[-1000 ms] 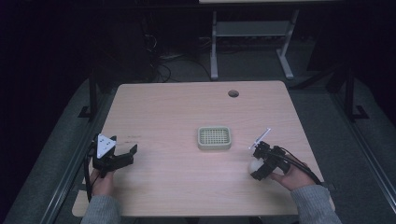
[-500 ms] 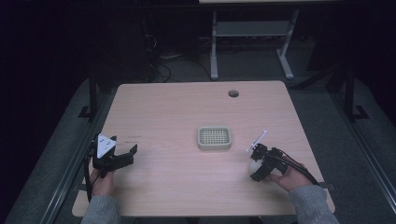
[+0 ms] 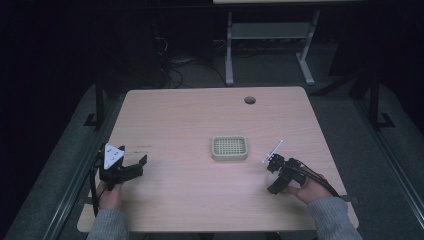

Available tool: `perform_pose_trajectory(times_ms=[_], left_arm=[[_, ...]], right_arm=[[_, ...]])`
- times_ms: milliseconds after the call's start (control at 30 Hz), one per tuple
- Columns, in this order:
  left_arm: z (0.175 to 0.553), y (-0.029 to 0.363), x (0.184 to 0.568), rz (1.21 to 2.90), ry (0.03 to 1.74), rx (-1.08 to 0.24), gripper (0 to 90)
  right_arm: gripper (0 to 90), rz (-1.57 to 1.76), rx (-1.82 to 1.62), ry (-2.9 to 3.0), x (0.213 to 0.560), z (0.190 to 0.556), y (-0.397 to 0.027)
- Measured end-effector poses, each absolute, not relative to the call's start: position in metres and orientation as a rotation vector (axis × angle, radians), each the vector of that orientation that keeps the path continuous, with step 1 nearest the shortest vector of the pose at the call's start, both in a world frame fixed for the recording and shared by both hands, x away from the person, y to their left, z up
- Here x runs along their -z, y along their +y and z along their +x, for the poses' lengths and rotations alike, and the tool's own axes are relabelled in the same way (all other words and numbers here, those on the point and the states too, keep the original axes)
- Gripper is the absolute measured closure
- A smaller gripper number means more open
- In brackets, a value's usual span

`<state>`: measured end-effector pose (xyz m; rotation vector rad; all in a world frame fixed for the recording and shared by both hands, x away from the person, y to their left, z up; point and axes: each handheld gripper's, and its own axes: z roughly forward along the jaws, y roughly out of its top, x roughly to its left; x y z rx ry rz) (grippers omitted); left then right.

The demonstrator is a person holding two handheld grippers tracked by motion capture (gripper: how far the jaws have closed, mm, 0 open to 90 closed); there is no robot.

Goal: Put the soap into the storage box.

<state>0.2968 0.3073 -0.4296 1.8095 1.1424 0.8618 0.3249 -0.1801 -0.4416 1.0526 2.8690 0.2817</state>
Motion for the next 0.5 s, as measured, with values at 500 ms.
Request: perform_pose_trajectory(times_ms=[500], left_arm=[[0.2974,0.3072,0.4300,1.806,1.148,-0.863,14.8]], right_arm=[[23.9,1.024,-0.264,2.890,0.4409,0.3261,-0.1807]])
